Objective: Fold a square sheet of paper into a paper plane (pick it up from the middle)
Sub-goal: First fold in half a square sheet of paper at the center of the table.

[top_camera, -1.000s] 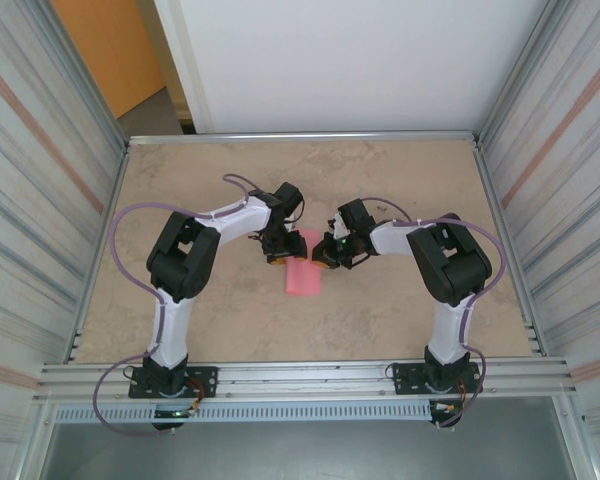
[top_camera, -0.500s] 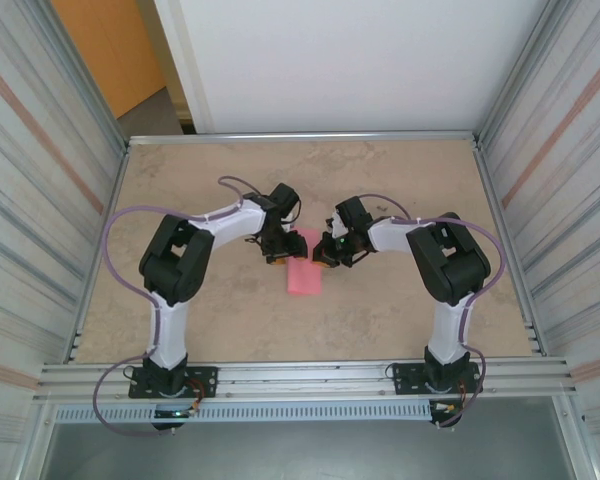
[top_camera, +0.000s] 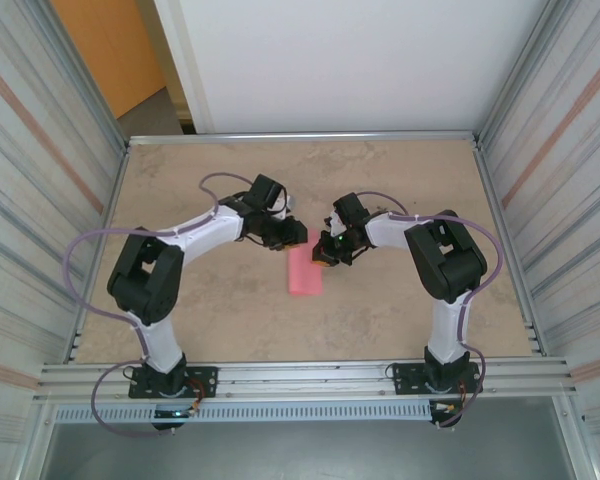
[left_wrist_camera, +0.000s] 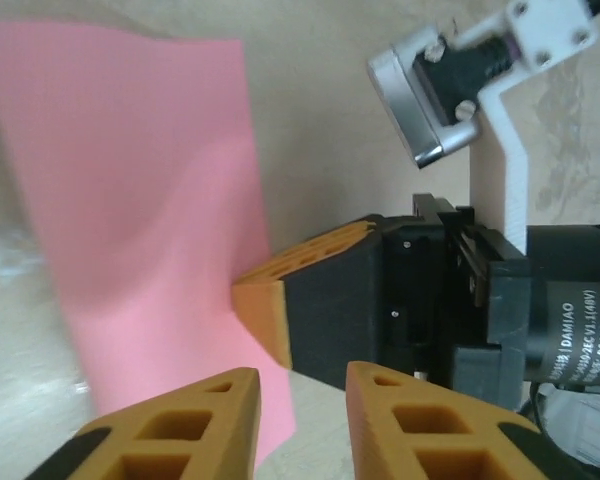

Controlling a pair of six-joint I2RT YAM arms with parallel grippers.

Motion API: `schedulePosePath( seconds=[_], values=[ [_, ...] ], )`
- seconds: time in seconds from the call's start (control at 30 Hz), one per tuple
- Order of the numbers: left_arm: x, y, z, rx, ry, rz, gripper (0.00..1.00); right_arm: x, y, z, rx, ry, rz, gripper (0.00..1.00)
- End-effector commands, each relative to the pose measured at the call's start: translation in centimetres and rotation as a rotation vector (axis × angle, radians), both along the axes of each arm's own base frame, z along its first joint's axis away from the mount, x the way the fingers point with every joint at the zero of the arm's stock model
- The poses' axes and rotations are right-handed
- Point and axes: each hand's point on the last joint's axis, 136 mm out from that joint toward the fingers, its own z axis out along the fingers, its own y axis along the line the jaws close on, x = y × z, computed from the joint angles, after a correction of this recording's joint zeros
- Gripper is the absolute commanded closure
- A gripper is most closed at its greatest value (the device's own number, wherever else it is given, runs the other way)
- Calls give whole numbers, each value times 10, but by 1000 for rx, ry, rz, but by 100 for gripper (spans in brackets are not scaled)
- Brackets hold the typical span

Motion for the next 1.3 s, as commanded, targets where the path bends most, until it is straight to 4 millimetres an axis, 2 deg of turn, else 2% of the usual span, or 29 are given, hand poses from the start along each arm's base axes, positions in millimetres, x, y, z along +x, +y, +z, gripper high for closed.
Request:
schedulePosePath(
  seconds=[0.0,0.1,0.27,0.6,0.87,1.13,1.27],
  values=[
    [-15,-19,-18,-49,69,-68,77,-50,-56,-80,-327,181,-8,95],
    [-17,-13,-34,13,108,-62,82,-51,-55,-81,-328,184,-7,95],
    [-18,-6,-50,54,141,-58,86,-53,-56,-82,-335,193,-8,95],
    [-19,-6,-68,73,174,-55,88,-56,-57,-87,-349,212,-7,95],
    [-22,10,-84,96,198,-46,88,-65,-68,-96,-410,267,-7,96],
    [-26,43,-95,57,228,0,88,-77,-82,-107,-466,321,1,96],
    [-25,73,-93,50,237,68,88,-81,-88,-110,-482,345,-2,97]
  ],
)
